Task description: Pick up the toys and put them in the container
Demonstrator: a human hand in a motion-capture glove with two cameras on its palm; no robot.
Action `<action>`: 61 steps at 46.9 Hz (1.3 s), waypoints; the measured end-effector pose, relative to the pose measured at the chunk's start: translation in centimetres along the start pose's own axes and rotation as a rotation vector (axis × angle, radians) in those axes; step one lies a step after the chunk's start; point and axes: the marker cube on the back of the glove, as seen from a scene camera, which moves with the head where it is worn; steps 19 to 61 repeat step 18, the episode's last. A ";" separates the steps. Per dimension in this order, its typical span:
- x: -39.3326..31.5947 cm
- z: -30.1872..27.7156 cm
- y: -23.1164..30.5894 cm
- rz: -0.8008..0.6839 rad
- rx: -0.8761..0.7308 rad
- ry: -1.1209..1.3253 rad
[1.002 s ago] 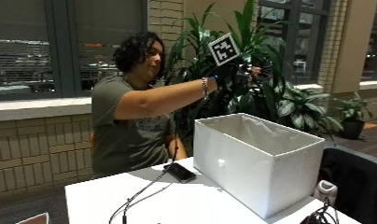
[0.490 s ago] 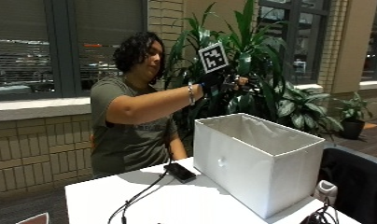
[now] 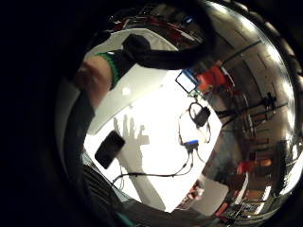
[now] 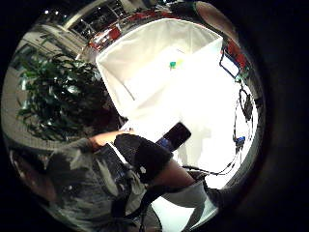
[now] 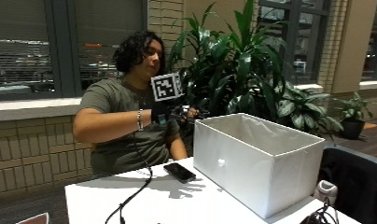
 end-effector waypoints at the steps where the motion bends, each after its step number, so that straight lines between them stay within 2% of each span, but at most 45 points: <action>1: -0.1 0.3 0.7 -0.004 -0.007 -0.009; 14: -0.5 2.1 4.4 0.013 -0.052 -0.069; 61: -0.3 2.1 4.4 0.015 -0.053 -0.063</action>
